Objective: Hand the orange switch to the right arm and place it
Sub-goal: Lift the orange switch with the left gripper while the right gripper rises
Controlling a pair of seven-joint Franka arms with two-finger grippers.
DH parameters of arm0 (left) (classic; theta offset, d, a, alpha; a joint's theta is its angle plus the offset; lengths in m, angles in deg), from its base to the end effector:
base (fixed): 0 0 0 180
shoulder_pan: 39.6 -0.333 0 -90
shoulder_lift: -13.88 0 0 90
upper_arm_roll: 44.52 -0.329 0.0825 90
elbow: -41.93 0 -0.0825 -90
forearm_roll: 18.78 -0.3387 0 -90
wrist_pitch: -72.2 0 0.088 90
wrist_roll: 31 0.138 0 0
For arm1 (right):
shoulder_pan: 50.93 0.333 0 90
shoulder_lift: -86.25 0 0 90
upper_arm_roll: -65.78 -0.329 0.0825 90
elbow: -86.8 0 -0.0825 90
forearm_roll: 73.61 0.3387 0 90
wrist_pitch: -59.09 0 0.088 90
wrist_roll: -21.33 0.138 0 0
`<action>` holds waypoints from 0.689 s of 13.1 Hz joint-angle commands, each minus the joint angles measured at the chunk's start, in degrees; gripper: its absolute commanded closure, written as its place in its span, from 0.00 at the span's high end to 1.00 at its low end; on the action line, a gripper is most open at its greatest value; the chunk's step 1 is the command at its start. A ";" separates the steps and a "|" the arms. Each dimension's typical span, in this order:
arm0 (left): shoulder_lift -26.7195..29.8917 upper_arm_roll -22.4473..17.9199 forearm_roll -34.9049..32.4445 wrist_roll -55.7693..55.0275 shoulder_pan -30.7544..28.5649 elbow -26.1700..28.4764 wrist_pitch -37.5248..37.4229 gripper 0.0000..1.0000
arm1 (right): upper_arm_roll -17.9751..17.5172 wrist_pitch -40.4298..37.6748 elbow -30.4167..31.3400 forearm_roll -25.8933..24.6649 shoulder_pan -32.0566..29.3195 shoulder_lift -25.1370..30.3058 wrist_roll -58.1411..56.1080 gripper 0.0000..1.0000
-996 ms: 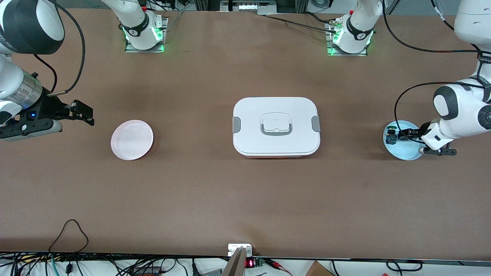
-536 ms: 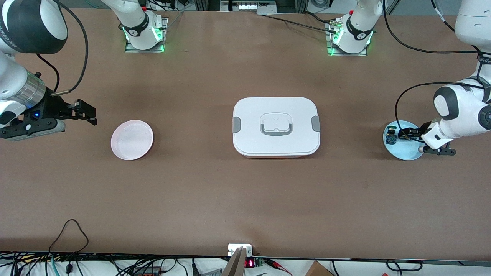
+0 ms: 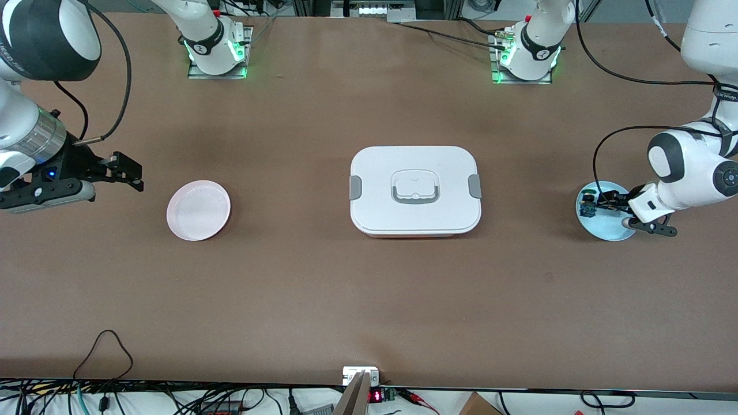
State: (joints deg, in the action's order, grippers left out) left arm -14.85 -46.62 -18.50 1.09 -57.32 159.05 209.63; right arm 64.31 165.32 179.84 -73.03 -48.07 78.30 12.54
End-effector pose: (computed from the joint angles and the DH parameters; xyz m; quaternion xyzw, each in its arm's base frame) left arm 0.5230 0.1882 0.1986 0.9916 -0.1063 -0.0691 0.0254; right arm 0.5740 0.0437 0.5345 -0.9925 -0.1127 -0.0460 0.0049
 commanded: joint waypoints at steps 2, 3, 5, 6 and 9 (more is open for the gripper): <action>-0.54 0.43 -1.33 1.49 -1.61 0.13 1.00 1.00 | -0.11 0.29 -0.57 0.29 -0.22 -0.92 -0.08 1.00; -0.71 0.43 -1.07 1.05 -2.05 0.13 1.00 1.00 | -0.11 0.38 -0.66 0.29 -0.22 -1.18 -0.09 1.00; -0.80 0.43 0.33 0.35 -3.02 0.91 0.82 1.00 | -0.11 0.29 -0.66 0.21 -0.22 -1.80 -0.26 1.00; -0.80 0.43 0.95 0.26 -3.11 1.09 0.65 1.00 | -0.11 0.29 -0.66 -0.32 -0.22 -2.50 -0.35 1.00; -0.45 0.52 1.13 -1.14 -3.11 1.35 0.30 1.00 | -0.02 0.47 -0.66 -0.06 -0.57 -5.66 -0.35 1.00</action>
State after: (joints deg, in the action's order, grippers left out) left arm -15.96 -46.60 -18.29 0.89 -60.00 159.48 209.77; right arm 64.36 165.51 179.91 -73.04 -48.10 74.90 12.49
